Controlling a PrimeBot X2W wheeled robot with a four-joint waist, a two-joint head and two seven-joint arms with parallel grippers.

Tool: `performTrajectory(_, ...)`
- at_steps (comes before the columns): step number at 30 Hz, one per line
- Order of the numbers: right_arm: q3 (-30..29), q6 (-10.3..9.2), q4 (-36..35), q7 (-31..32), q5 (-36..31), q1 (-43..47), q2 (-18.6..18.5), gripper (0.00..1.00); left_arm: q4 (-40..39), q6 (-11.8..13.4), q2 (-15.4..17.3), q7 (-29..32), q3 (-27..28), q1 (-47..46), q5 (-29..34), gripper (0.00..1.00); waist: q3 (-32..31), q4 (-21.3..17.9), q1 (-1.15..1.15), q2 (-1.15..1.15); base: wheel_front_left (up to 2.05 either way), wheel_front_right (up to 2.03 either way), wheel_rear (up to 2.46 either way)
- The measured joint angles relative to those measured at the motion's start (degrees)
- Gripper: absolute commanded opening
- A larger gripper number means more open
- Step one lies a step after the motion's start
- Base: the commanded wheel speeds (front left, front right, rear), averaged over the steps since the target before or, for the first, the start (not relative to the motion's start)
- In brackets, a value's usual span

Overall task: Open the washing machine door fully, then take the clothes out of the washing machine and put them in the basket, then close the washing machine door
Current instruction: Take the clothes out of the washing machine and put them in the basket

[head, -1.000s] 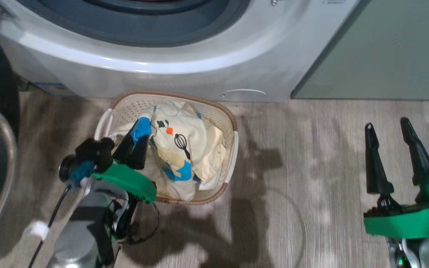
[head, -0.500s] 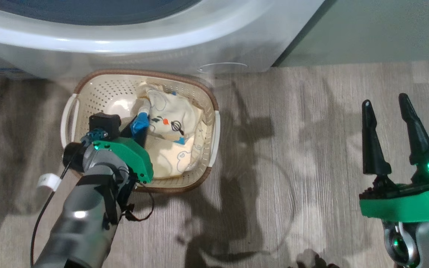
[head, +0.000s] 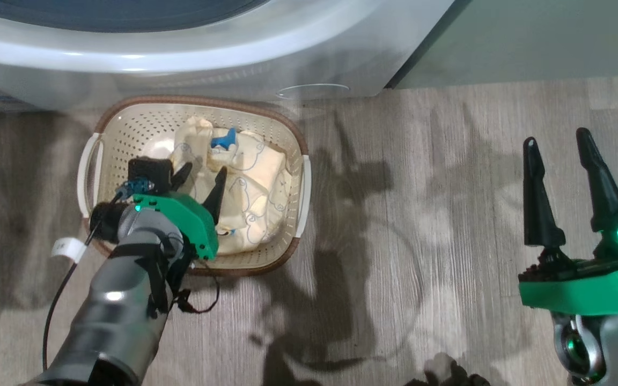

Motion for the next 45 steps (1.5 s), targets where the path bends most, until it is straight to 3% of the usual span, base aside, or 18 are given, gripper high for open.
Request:
performTrajectory(10,-1.90,0.00,0.14,0.00,-1.02,0.18,0.01,1.00,-13.81,0.79,-0.05,-0.01,2.37,4.43,1.08,1.00,-2.65,2.35,0.00,0.00,0.00,0.00,0.00)
performTrajectory(24,-3.00,0.00,1.42,0.00,-2.11,5.16,-1.89,1.00,-44.98,2.49,-0.81,-0.05,7.80,20.86,3.50,1.00,-11.09,6.64,-0.01,0.00,0.00,0.00,0.00)
performTrajectory(31,-2.99,0.00,3.12,0.01,-2.12,7.78,-2.24,1.00,-52.77,3.15,-0.71,-0.03,8.44,28.91,4.57,1.00,-16.58,8.24,-0.01,0.00,0.00,0.00,0.00)
performTrajectory(45,-3.67,0.00,4.26,0.00,-2.59,14.46,-2.27,1.00,-64.67,4.36,-0.15,5.90,7.89,42.09,4.86,1.00,-26.46,8.96,-0.01,0.00,0.00,0.00,0.00)
